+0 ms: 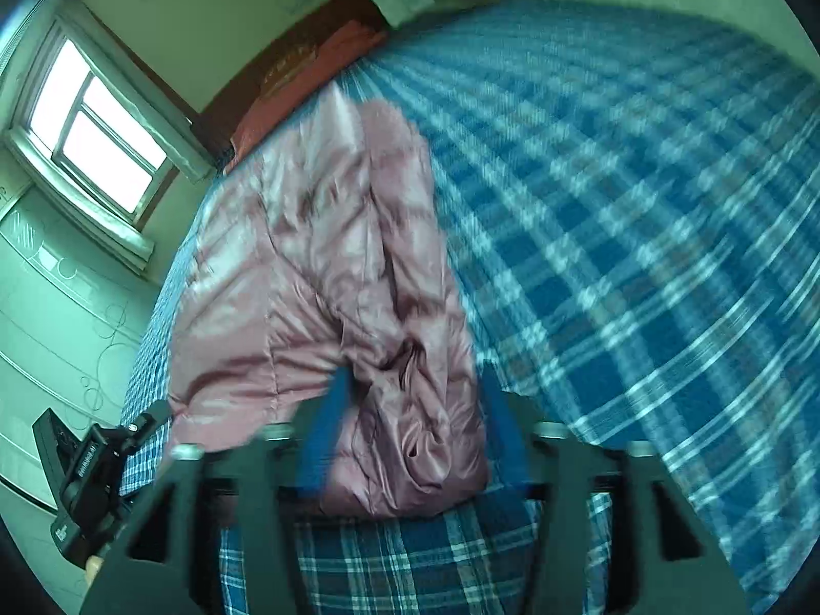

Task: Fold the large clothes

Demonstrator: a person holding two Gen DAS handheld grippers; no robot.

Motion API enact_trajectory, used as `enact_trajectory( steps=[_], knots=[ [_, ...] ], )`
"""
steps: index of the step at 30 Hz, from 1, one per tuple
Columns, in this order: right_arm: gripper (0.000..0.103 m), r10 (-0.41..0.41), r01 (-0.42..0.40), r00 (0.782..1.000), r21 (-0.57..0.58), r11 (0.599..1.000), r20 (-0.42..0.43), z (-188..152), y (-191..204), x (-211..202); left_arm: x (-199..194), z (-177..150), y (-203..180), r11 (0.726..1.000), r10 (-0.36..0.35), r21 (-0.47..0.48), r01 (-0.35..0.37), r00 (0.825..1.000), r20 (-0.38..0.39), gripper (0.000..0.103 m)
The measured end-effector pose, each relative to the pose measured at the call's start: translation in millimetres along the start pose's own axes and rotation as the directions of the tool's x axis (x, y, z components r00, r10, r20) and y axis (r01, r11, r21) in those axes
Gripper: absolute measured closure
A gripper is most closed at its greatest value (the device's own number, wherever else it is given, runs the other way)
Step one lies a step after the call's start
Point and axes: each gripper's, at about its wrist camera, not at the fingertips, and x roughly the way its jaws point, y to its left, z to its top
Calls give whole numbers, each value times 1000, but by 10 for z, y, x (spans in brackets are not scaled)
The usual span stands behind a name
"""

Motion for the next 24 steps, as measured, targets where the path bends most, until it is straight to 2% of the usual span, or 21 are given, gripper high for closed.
enact_trajectory(
  steps=[4, 7, 9, 10, 11, 13, 16, 18, 20, 21, 22, 23, 24],
  knots=[
    [35, 30, -29, 1000, -23, 999, 4, 247, 49, 74, 224, 249, 11, 997, -57, -52, 54, 997, -47, 19],
    [35, 47, -49, 998, -34, 998, -52, 376, 71, 348, 484, 335, -11, 994, -82, -87, 72, 991, -109, 19],
    [35, 60, -62, 994, -18, 998, -87, 408, 41, 531, 581, 317, -25, 993, -83, -97, 71, 989, -124, 19],
    [38, 68, -69, 991, -3, 998, -113, 397, 1, 635, 634, 308, -35, 995, -56, -87, 46, 990, -127, 20],
    [54, 93, -91, 986, 17, 996, -137, 382, -26, 712, 677, 298, -47, 998, -26, -68, 18, 991, -131, 21],
    [60, 117, -110, 982, 55, 992, -151, 384, -104, 835, 783, 263, -126, 1000, 14, -6, -15, 990, -143, 35],
    [60, 153, -141, 977, 87, 986, -150, 395, -183, 911, 880, 234, -125, 1000, 26, -9, -28, 987, -159, 36],
    [59, 174, -162, 973, 88, 983, -152, 408, -239, 882, 867, 246, -98, 1000, -3, -19, 0, 986, -164, 36],
    [50, 174, -167, 971, 56, 984, -163, 460, -227, 792, 819, 284, -65, 999, -32, -19, 29, 984, -176, 34],
    [49, 179, -175, 970, 41, 984, -165, 490, -222, 732, 779, 328, -40, 998, -50, -31, 46, 983, -178, 34],
    [44, 185, -184, 970, 23, 983, -157, 558, -213, 670, 751, 383, -12, 998, -61, -42, 54, 983, -172, 31],
    [35, 187, -188, 972, 9, 982, -140, 611, -178, 629, 696, 467, 9, 997, -69, -55, 62, 987, -146, 28],
    [31, 187, -189, 975, -7, 982, -119, 707, -156, 615, 658, 535, 12, 996, -79, -59, 72, 989, -123, 23]
  ],
)
